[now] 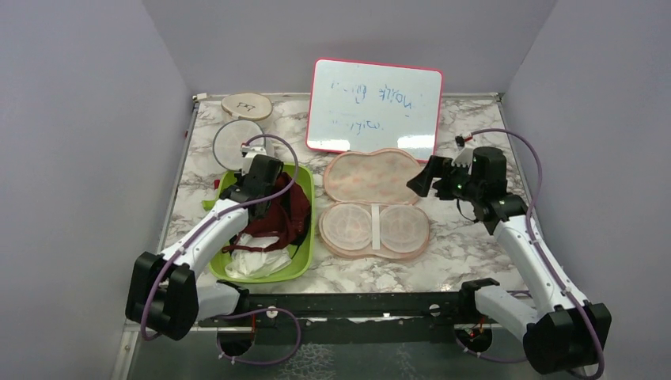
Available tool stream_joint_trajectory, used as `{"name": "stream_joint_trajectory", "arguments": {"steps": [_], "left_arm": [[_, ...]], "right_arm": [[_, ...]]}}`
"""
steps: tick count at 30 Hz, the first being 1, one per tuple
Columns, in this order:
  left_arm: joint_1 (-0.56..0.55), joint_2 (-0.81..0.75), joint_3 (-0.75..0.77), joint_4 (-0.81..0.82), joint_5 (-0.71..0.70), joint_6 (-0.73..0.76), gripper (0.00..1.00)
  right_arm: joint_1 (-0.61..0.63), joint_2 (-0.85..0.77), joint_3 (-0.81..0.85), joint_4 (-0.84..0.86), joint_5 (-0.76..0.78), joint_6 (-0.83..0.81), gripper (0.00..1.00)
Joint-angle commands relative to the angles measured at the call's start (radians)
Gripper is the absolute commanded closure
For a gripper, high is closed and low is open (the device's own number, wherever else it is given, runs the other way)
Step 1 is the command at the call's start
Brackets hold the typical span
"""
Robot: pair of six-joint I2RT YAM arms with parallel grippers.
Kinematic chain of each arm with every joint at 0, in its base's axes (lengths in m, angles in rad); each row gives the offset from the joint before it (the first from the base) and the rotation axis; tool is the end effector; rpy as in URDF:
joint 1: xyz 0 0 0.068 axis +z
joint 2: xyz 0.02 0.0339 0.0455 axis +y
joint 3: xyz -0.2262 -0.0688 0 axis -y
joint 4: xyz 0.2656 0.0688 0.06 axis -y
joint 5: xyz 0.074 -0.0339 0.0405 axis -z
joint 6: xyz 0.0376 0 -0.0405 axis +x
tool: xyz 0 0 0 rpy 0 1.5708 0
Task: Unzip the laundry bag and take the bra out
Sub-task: Place the bra in the bin.
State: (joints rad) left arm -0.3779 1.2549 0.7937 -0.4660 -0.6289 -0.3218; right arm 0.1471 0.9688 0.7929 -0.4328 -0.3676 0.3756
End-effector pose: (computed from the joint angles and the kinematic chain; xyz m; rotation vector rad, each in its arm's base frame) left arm 0.2656 -0.0816 0.1805 -0.1848 2.3064 0.4400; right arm 0.2487 0.0505 0.2502 0.0389 2.2174 0.6941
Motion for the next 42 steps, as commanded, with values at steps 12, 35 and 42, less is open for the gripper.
{"name": "stream_joint_trajectory", "arguments": {"steps": [12,35,42], "left_arm": [[0.004,-0.226,-0.06,-0.063,-0.004,-0.201,0.5],[-0.079,-0.327,0.1,0.1,0.293,0.129,0.15],[-0.111,-0.225,0.093,0.25,0.453,0.118,0.15]], "right_arm": [[0.003,0.128,-0.015,0.133,-0.027,0.047,0.08],[-0.078,0.313,-0.005,0.261,-0.033,0.085,0.09],[-0.078,0.265,-0.014,0.215,-0.027,0.053,0.09]]}}
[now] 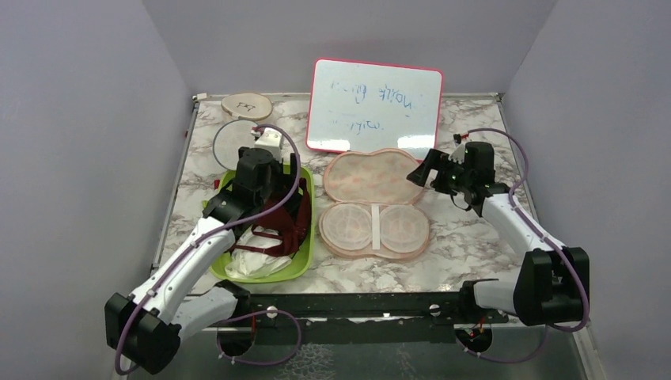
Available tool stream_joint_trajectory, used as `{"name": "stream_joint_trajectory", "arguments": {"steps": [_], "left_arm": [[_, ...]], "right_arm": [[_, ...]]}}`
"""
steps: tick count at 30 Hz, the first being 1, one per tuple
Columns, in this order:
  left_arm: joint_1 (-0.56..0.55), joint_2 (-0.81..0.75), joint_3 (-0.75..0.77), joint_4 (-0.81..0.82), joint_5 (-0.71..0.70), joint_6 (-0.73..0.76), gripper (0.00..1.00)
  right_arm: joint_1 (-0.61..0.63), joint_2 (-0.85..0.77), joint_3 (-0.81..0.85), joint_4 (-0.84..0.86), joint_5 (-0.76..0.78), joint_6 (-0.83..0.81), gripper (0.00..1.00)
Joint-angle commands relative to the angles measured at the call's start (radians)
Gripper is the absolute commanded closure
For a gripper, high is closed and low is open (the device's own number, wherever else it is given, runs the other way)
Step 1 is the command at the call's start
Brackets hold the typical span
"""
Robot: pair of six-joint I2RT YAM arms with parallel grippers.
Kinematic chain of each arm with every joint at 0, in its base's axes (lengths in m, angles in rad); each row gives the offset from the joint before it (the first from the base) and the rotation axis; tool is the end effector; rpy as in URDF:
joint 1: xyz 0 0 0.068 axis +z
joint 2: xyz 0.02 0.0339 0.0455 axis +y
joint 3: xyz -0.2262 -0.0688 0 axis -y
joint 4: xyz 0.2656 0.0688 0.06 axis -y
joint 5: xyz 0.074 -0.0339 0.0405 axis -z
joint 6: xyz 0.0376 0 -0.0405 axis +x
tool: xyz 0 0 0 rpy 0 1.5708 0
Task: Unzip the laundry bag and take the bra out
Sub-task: Place the bra in the bin, then close the laundry bag at the center of the board.
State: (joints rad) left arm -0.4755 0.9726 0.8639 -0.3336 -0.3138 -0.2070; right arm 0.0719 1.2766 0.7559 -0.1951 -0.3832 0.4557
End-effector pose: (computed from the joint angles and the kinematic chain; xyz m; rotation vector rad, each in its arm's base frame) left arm 0.2386 -0.1098 0.2843 0.0686 1.9910 -0.1243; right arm 0.2950 0.0353 0.1785 0.2409 2.3131 0.7090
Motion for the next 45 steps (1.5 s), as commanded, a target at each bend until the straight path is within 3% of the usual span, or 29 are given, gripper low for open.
{"name": "stream_joint_trajectory", "arguments": {"steps": [1,7,11,16,25,31,39,45], "left_arm": [[-0.014,0.072,0.014,0.139,0.146,-0.01,0.15],[-0.014,0.139,-0.073,0.192,0.133,-0.08,0.1],[-0.014,0.176,-0.112,0.119,0.136,-0.172,0.06],[-0.014,0.099,-0.17,0.091,0.186,-0.254,0.04],[-0.014,-0.12,-0.115,0.057,0.105,-0.178,0.01],[-0.014,-0.158,-0.033,0.05,0.122,-0.137,0.01],[-0.014,-0.166,-0.023,0.061,0.212,-0.097,0.01],[-0.014,-0.162,-0.031,0.084,0.299,-0.094,0.01]], "right_arm": [[-0.003,-0.049,0.02,-0.029,-0.006,-0.035,0.09],[-0.003,-0.059,0.002,-0.024,-0.012,-0.048,0.09],[-0.003,-0.031,0.017,0.011,-0.003,-0.052,0.09],[-0.009,0.004,0.024,0.088,-0.005,-0.048,0.09],[-0.083,0.061,-0.042,0.223,-0.053,-0.001,0.09],[-0.097,0.071,-0.124,0.376,-0.034,0.024,0.1],[-0.173,0.246,-0.1,0.528,-0.198,0.029,0.16],[-0.179,0.405,-0.075,0.712,-0.353,0.07,0.26]]}}
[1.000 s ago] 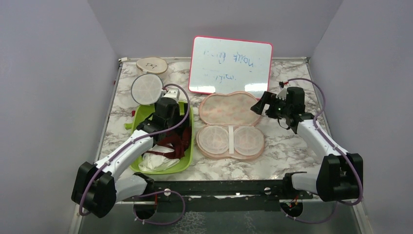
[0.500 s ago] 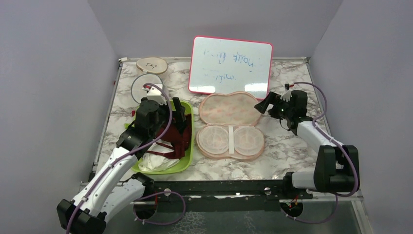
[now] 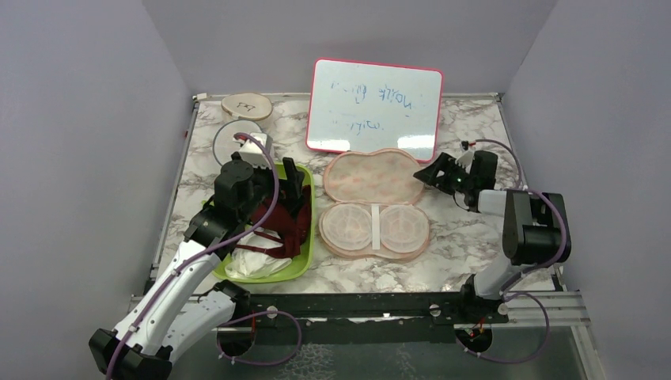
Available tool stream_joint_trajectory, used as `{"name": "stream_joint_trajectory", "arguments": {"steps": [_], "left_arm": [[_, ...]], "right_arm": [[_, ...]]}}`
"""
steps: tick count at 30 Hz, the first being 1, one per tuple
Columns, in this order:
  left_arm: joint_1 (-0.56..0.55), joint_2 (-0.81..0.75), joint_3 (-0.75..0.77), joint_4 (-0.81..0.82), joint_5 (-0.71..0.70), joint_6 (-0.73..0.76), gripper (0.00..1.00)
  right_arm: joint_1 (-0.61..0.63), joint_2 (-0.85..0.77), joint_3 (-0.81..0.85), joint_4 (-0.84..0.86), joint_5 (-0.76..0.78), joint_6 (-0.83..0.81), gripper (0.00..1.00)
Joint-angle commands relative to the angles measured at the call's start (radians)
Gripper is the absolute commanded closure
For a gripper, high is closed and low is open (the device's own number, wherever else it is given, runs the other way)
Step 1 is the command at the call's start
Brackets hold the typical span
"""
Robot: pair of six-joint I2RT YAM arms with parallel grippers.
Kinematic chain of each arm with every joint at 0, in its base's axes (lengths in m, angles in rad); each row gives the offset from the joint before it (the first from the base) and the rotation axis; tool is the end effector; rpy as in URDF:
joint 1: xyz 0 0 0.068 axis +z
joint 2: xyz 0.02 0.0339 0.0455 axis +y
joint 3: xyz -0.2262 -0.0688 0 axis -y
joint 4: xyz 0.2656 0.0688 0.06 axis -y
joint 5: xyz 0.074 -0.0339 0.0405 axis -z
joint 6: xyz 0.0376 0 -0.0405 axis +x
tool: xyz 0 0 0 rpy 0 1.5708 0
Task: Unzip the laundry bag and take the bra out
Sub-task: Close the laundry bag at the center of the board.
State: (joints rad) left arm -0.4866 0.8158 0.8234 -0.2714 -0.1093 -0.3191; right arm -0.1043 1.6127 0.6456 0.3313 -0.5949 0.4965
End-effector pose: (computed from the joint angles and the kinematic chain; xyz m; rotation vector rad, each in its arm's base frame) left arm 0.2120 -0.1075 0.3112 0.0778 1.8566 -0.4639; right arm 0.3147 -0.0118 0.0925 0.3240 2.1903 0.8731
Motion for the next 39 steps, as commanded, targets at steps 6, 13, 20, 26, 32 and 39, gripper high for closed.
{"name": "stream_joint_trajectory", "arguments": {"steps": [6,13,20,26,32,39], "left_arm": [[-0.006,-0.004,0.008,0.027,0.158,0.024,0.01],[-0.007,0.006,0.017,0.024,0.166,0.033,0.01],[-0.007,0.052,0.041,0.033,0.245,0.042,0.01],[-0.007,0.15,0.093,0.069,0.338,0.112,0.01],[-0.007,0.271,0.17,0.105,0.429,0.153,0.01],[-0.019,0.456,0.301,0.117,0.619,0.306,0.01]], "right_arm": [[-0.004,0.198,0.105,0.209,-0.189,0.004,0.33],[-0.005,0.296,0.138,0.31,-0.35,0.026,0.45],[-0.005,0.311,0.14,0.382,-0.406,0.082,0.59],[-0.005,0.213,0.103,0.368,-0.419,0.091,0.73],[-0.005,0.097,0.06,0.307,-0.412,0.074,0.89],[0.016,-0.036,0.011,0.283,-0.412,0.05,0.99]]}}
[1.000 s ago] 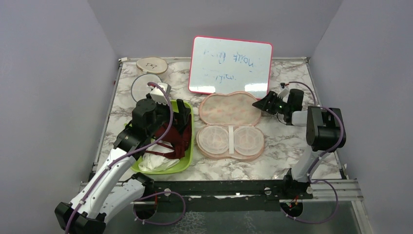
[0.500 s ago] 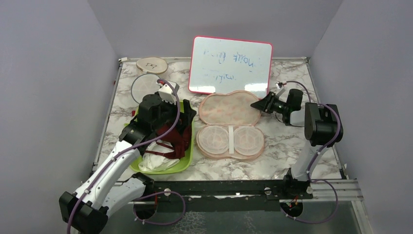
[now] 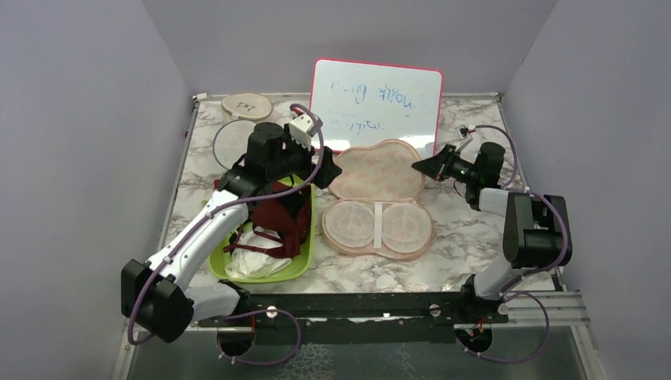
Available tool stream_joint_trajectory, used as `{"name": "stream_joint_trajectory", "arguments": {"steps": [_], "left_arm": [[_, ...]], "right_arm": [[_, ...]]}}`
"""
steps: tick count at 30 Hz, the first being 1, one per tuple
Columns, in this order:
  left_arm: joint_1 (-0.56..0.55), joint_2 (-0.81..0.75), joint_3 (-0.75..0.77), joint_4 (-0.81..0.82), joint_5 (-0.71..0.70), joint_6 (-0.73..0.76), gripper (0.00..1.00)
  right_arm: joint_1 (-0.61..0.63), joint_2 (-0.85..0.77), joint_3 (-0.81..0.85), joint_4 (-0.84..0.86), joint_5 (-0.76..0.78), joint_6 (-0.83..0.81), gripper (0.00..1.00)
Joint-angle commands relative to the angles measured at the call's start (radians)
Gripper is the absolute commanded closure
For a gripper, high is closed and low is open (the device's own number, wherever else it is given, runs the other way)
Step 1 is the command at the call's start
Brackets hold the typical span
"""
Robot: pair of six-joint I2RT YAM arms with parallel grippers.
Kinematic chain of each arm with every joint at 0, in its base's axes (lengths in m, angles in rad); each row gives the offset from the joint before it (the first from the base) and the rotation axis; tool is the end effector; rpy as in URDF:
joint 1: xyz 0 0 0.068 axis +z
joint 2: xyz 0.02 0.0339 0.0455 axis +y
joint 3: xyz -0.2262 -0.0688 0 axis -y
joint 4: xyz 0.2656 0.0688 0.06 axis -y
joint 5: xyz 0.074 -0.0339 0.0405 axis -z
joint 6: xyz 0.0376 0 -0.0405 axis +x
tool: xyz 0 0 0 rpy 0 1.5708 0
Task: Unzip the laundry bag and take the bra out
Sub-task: Close the laundry bag at the center of the board.
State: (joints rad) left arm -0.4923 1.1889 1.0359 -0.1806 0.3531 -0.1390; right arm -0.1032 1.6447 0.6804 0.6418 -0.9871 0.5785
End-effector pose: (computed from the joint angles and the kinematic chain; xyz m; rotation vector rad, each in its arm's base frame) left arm 0.2676 -0.1583 0.3064 0.5838 1.8676 -0.7581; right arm 0.3287 -0.0025 0.1250 -0.0555 1.9293 1.2461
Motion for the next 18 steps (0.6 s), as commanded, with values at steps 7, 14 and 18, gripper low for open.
{"name": "stream_joint_trajectory", "arguments": {"steps": [7,14,18], "left_arm": [[-0.014,0.301,0.247,0.133,0.36,0.118,0.01],[-0.024,0.519,0.432,0.188,0.474,0.244,0.02],[-0.056,0.665,0.548,0.132,0.55,0.426,0.02]], "right_arm": [[0.037,-0.176,-0.08,0.006,0.045,-0.107,0.99],[0.054,-0.164,-0.149,0.214,-0.022,-0.028,0.99],[0.054,-0.167,-0.156,0.246,-0.037,-0.009,0.99]]}}
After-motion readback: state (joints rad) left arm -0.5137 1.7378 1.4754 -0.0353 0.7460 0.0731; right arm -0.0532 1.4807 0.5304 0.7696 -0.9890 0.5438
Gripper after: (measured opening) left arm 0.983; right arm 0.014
